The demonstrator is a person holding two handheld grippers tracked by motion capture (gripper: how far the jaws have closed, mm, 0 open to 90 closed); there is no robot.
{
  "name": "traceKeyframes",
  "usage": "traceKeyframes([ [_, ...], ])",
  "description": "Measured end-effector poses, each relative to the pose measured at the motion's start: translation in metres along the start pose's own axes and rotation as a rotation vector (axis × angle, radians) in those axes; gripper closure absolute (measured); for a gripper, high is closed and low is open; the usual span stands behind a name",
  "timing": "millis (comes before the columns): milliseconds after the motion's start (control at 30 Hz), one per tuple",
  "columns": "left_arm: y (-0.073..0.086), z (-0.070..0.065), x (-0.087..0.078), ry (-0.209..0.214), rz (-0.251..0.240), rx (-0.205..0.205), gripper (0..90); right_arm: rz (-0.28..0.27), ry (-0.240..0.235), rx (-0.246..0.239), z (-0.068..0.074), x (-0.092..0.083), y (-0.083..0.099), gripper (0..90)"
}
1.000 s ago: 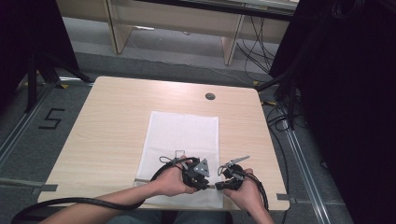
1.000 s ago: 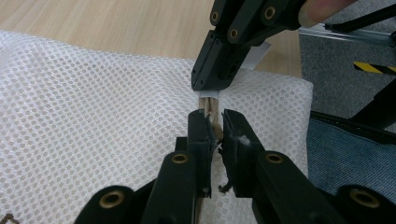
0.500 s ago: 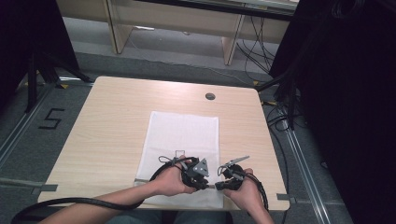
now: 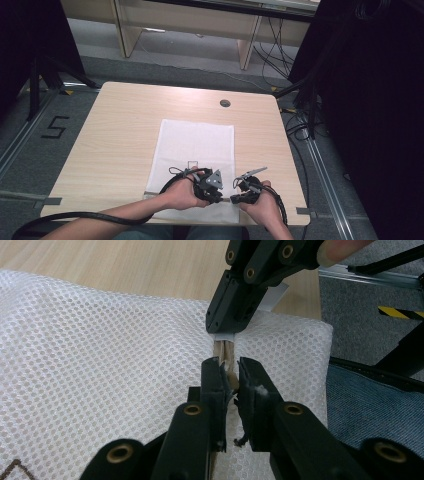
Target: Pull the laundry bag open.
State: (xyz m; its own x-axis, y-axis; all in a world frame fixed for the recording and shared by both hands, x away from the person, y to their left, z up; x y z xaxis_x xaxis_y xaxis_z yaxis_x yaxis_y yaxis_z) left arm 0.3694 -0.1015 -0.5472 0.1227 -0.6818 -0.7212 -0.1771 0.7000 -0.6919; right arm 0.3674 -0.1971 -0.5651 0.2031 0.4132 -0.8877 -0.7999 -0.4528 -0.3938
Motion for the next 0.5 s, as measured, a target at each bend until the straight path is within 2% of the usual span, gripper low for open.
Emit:
traceKeyframes([
  [200,0.0005,0.0,-0.0011,0.001,-0.001,0.004,81.4,-0.014,-0.007,-0.023,-0.0006,0.0008,-0.0014,90.0],
  [233,0.0009,-0.0005,-0.0016,0.003,-0.001,-0.008,81.4,-0.003,-0.006,-0.005,0.0001,0.0002,-0.0003,90.0],
  [400,0.002,0.001,-0.0042,0.004,0.0,0.004,81.4,-0.008,-0.007,-0.015,-0.0006,0.0006,-0.001,90.0],
  [433,0.002,0.0002,-0.0041,0.004,-0.003,-0.01,81.4,-0.009,-0.007,-0.015,-0.0006,0.0006,-0.001,90.0],
  [467,0.0019,0.0008,-0.0043,0.003,-0.003,0.0,81.4,-0.009,-0.008,-0.014,-0.0006,0.0006,-0.001,90.0],
  [500,0.002,0.0004,-0.0041,0.005,-0.003,-0.006,81.4,-0.01,-0.009,-0.013,-0.0006,0.0006,-0.001,90.0],
])
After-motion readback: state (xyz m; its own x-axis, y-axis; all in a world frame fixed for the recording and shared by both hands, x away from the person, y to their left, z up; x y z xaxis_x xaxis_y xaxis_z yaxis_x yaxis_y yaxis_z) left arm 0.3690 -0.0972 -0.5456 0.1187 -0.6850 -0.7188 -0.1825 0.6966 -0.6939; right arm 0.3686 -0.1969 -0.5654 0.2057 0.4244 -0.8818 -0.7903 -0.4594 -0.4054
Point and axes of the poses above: each handheld gripper's, and its own axes: x roughly forward along the jaws, y roughly out of its underside, z roughly to its left, the point moved 9 cm from there along x, roughly forward along the jaws, and after that the axes turned 2 degrees about -y, right-handed, at the moved point
